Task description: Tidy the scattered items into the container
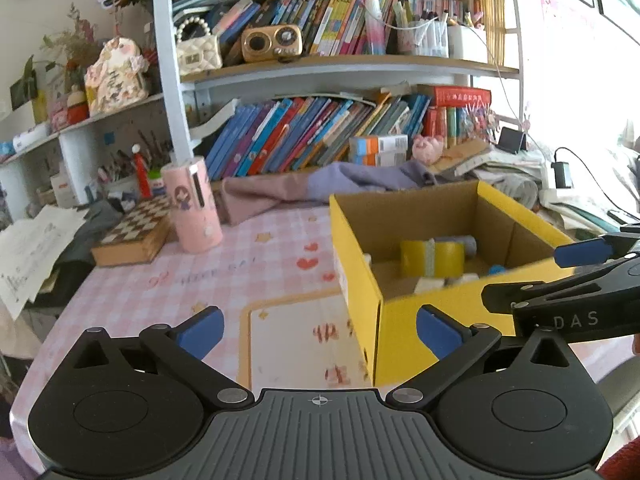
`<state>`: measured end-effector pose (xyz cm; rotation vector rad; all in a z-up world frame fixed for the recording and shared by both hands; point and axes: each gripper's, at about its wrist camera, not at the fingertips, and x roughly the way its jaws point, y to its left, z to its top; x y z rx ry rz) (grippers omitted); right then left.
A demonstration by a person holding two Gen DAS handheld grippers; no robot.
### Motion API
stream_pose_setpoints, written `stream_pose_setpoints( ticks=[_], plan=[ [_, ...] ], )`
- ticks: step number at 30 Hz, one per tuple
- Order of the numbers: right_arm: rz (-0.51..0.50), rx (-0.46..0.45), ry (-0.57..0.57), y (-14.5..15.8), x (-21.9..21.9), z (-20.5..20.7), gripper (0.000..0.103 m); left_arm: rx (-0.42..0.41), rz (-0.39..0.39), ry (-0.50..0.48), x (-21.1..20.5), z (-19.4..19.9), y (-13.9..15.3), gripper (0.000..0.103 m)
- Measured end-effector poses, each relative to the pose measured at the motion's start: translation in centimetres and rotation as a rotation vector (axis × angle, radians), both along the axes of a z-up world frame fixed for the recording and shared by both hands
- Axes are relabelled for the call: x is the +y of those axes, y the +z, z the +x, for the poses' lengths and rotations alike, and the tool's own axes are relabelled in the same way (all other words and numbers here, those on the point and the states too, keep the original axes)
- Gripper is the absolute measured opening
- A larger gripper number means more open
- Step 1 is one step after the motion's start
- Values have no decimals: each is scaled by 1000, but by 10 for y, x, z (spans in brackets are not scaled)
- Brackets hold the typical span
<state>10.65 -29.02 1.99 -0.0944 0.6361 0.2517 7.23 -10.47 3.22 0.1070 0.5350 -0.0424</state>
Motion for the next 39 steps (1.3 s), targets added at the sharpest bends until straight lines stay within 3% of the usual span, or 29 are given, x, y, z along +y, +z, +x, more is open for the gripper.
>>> stream_pose_setpoints(
  ticks=[19,39],
  plan=[
    [6,47,-9,-15,32,-74,91,49,-2,20,36,-62,-8,103],
    [3,70,2,-21,47,-96,91,73,-19,20,49,-82,-12,103]
  ],
)
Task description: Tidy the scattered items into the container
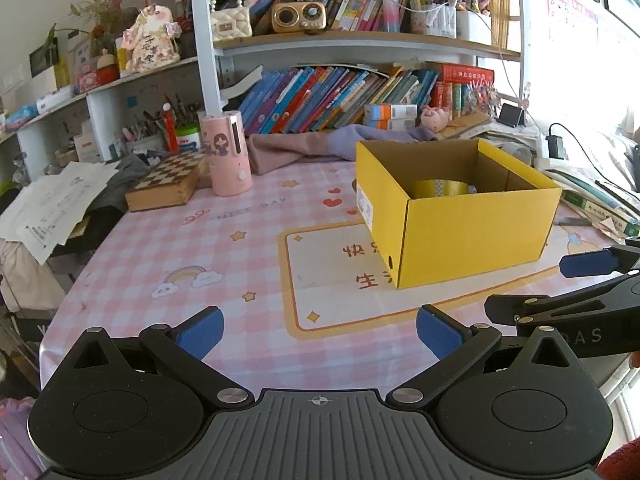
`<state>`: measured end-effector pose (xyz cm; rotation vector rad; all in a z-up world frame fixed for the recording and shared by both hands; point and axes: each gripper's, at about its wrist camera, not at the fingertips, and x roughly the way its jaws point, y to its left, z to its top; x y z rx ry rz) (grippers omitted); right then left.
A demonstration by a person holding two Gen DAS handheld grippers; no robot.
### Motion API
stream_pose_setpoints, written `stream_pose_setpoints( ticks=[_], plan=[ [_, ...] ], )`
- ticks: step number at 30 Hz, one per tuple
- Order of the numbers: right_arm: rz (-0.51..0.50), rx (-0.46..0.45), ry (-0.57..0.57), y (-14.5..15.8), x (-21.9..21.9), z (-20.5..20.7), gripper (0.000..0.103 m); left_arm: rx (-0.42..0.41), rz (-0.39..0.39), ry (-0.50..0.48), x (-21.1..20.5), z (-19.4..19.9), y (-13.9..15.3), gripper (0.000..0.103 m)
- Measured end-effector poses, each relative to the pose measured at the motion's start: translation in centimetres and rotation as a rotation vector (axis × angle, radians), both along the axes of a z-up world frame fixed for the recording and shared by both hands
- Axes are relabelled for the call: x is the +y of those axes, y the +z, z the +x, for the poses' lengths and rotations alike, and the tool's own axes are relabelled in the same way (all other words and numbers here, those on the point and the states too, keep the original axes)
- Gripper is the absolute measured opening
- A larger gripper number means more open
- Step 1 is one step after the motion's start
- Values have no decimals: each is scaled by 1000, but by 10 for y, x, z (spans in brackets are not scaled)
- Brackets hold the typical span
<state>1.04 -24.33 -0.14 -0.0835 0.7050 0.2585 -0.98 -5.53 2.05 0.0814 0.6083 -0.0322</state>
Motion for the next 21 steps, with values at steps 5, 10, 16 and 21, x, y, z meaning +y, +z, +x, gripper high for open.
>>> stream_pose_setpoints(
  ticks=[5,10,16,21],
  plan=[
    [-3,0,13,0,3,-1,91,5,-7,13,4,-1,0,103],
    [-9,4,20,0,5,0,91,11,-15,18,5,-1,-1,103],
    [-10,5,18,0,5,0,91,15,-11,13,3,2,-1,103],
    [-10,2,10,-1,3,0,91,15,-3,5,2,3,-2,103]
  ],
)
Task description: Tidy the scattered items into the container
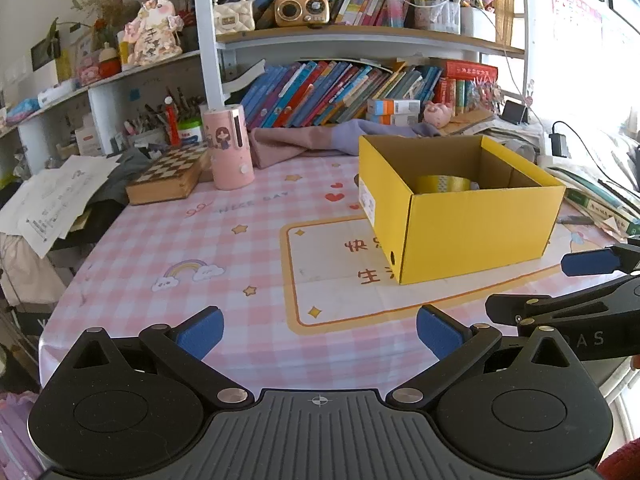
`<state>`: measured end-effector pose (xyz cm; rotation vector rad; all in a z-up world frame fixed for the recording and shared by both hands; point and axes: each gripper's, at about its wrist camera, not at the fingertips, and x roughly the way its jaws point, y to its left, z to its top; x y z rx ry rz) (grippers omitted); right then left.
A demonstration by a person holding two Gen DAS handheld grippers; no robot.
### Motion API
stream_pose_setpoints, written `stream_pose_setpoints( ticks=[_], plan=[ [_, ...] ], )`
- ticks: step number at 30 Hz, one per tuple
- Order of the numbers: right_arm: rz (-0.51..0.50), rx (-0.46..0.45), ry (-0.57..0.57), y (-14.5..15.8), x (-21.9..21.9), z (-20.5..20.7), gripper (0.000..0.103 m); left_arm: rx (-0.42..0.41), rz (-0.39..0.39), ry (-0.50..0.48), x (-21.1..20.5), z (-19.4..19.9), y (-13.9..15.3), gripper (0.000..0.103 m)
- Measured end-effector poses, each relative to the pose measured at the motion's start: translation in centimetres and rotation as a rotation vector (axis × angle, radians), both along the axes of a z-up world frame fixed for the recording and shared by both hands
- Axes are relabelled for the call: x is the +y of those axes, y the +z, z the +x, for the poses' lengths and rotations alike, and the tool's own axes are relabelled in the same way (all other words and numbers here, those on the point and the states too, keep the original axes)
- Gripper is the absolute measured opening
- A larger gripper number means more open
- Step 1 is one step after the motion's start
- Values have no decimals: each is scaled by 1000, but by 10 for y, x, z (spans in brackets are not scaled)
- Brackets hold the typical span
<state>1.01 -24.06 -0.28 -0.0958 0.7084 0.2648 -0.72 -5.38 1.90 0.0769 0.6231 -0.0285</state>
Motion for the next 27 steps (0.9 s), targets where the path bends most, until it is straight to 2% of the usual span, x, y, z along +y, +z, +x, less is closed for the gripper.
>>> stream_pose_setpoints(
  ticks=[27],
  plan=[
    [-4,3,0,0,1,2,91,-21,-38,-17,5,-2,0,103]
  ],
)
